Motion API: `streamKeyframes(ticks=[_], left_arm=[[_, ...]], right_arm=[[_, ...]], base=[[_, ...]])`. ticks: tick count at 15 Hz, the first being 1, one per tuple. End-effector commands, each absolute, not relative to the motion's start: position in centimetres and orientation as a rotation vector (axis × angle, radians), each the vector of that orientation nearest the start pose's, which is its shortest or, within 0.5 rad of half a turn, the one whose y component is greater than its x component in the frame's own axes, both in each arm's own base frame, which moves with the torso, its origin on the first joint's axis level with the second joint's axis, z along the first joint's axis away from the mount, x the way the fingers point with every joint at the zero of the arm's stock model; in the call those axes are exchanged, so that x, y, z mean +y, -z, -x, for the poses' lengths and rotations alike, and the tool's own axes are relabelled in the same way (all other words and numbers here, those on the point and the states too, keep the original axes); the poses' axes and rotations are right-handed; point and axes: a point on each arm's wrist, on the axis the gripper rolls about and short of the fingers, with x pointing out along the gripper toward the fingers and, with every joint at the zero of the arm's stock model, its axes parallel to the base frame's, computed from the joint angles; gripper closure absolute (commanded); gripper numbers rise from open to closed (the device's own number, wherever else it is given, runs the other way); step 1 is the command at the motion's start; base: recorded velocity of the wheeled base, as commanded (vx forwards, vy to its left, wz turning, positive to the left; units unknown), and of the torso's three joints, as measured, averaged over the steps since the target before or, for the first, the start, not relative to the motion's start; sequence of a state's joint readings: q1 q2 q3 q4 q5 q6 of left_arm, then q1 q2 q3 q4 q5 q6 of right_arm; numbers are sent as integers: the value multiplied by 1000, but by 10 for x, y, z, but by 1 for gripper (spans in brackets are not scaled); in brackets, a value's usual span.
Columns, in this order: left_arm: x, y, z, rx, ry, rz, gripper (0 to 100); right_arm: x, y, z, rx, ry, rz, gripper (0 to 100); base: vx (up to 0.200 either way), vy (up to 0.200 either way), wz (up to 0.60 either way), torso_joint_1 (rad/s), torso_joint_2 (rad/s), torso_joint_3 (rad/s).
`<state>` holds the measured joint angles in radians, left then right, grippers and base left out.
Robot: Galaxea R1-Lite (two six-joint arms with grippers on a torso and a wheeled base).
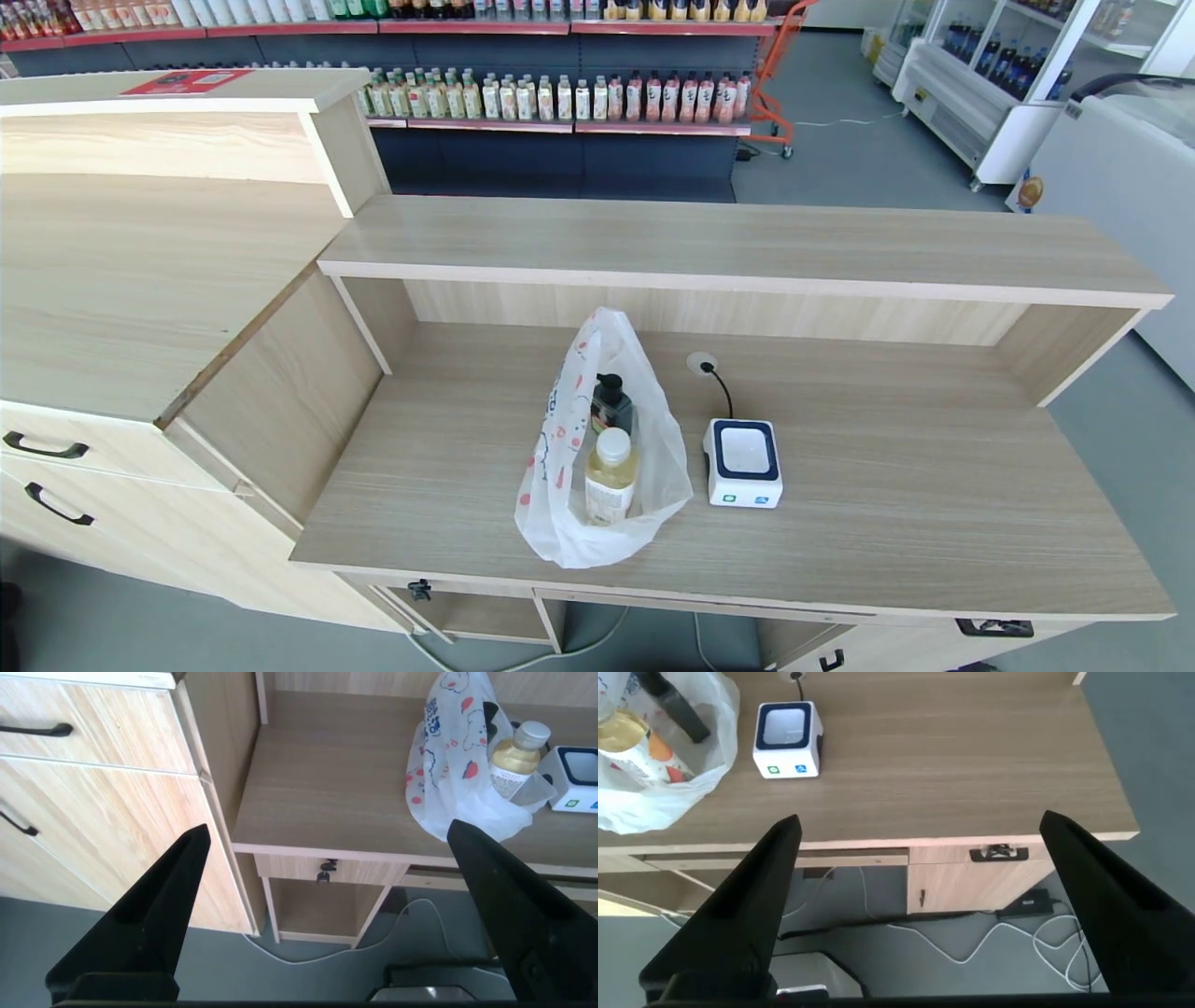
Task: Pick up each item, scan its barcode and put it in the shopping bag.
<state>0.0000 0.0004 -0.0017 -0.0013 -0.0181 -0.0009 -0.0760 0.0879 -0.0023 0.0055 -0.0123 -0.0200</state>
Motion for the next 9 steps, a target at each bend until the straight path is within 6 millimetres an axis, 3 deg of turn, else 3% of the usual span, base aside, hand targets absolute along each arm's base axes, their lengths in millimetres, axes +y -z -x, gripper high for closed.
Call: streamKeyframes(ticks=[1,3,9], left_arm=[[0,-76,23,-3,18,3,0],[0,-76,23,-1,17,6,0],[0,-76,23,-3,18,-2,0]], right_arm=[[1,-77,16,101,88,18,0],[1,-77,16,101,88,17,0],[1,-77,16,101,86,17,0]], base=[[0,0,0,0,0,0],[0,0,0,0,0,0],[0,-200,0,5,-1,1]])
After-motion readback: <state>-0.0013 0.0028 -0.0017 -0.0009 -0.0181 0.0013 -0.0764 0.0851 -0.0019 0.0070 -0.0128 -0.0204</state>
